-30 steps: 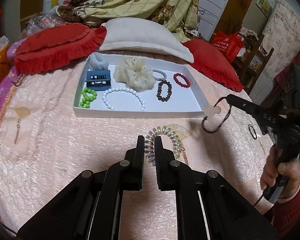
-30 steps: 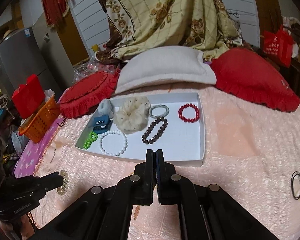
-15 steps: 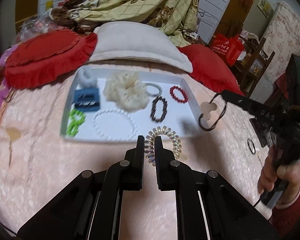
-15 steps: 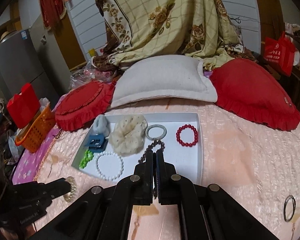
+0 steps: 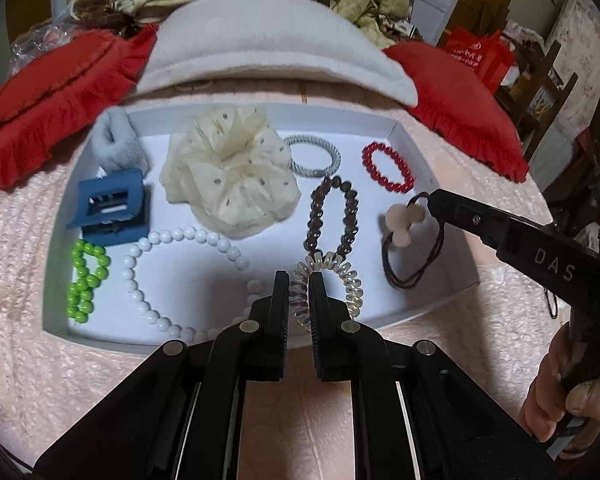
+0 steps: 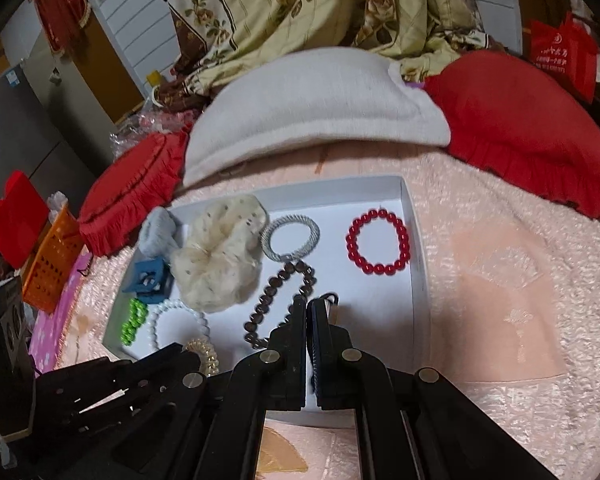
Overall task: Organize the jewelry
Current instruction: 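Carry the gold coil and black bow hair tie over the box with both grippers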
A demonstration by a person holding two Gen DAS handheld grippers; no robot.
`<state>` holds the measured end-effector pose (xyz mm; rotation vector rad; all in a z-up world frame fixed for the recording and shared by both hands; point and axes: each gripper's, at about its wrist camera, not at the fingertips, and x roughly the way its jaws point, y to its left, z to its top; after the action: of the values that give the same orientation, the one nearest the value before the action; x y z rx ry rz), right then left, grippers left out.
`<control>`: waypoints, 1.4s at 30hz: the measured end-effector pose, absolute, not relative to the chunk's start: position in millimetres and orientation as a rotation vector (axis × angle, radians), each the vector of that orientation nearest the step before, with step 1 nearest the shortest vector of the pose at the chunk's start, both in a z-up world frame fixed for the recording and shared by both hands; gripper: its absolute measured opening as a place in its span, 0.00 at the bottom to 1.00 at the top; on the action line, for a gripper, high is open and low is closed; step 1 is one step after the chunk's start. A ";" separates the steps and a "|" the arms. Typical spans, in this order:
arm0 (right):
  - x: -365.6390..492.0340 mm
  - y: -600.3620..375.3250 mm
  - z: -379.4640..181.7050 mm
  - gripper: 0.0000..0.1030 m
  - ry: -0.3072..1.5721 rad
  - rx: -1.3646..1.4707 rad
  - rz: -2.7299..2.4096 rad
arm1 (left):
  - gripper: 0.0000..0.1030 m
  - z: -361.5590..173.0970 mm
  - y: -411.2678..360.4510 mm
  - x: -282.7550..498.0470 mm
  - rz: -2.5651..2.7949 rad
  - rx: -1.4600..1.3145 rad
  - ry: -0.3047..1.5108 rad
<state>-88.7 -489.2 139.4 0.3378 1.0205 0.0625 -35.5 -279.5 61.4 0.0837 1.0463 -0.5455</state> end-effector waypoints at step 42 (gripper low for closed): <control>-108.4 -488.5 166.5 0.02 0.931 0.267 0.033 | 0.08 79.1 -300.5 -64.2 -0.430 0.277 0.873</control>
<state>-108.4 -488.5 166.5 0.2672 0.9307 0.0329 -64.2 -300.5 79.1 0.2768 0.8731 -0.4303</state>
